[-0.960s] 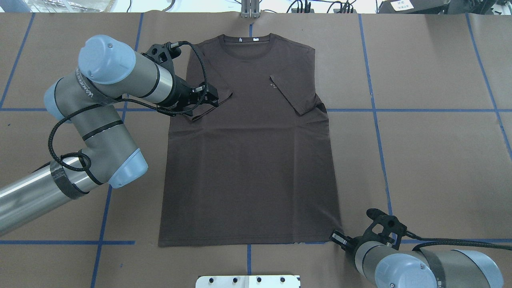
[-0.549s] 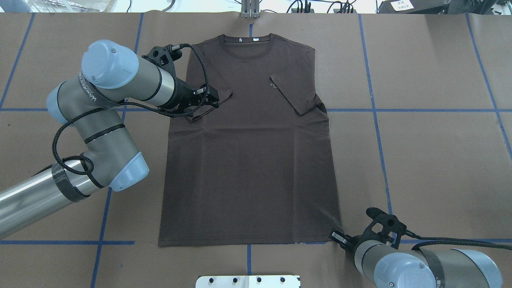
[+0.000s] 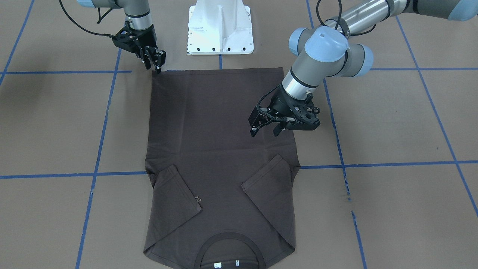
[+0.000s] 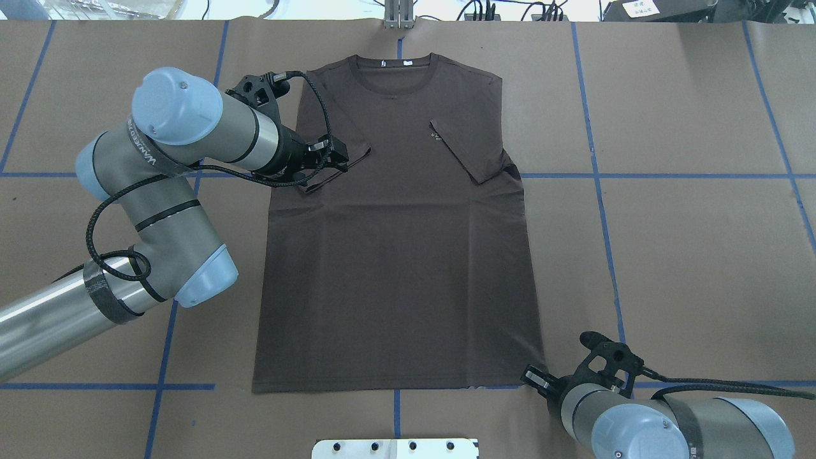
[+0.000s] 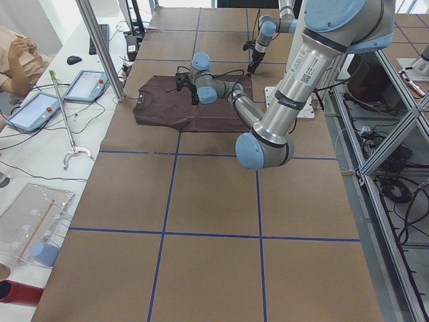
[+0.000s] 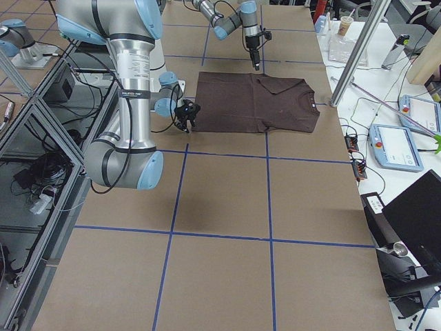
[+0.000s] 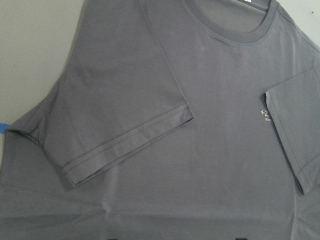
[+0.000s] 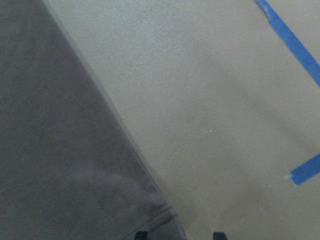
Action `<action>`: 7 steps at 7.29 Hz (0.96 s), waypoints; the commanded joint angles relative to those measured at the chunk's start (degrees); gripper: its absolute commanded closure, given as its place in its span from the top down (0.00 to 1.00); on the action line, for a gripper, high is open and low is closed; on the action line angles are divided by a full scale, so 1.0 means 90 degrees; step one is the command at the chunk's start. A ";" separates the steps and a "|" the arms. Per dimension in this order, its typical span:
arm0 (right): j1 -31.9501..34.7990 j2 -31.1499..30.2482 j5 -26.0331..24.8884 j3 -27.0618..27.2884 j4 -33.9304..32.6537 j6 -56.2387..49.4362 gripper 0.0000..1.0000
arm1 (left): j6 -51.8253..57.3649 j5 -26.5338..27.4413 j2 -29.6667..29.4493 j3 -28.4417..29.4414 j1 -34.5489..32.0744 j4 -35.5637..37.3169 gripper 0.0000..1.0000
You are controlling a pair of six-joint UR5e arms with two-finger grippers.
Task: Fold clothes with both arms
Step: 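Fold the sleeve inward with the left gripper while the right gripper moves to the hem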
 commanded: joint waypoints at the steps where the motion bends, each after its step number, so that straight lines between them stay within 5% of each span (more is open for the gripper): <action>1: 0.0046 0.0117 -0.0015 -0.0126 -0.0003 -0.0030 0.38 | 0.0000 0.0032 0.0010 0.0003 0.0000 0.0001 0.83; 3: 0.0144 0.0098 -0.0045 -0.0088 -0.0003 -0.0069 0.00 | 0.0000 0.0032 0.0078 0.0003 0.0000 0.0001 0.83; 6: 0.0174 0.0088 -0.0084 -0.0029 -0.0012 -0.0079 0.00 | -0.0029 0.0110 0.0127 -0.0065 0.0039 0.0001 0.83; 7: 0.0183 0.0078 -0.0074 0.0145 -0.0012 -0.0079 0.00 | -0.0638 0.0468 0.0630 -0.0675 0.0562 0.0039 0.82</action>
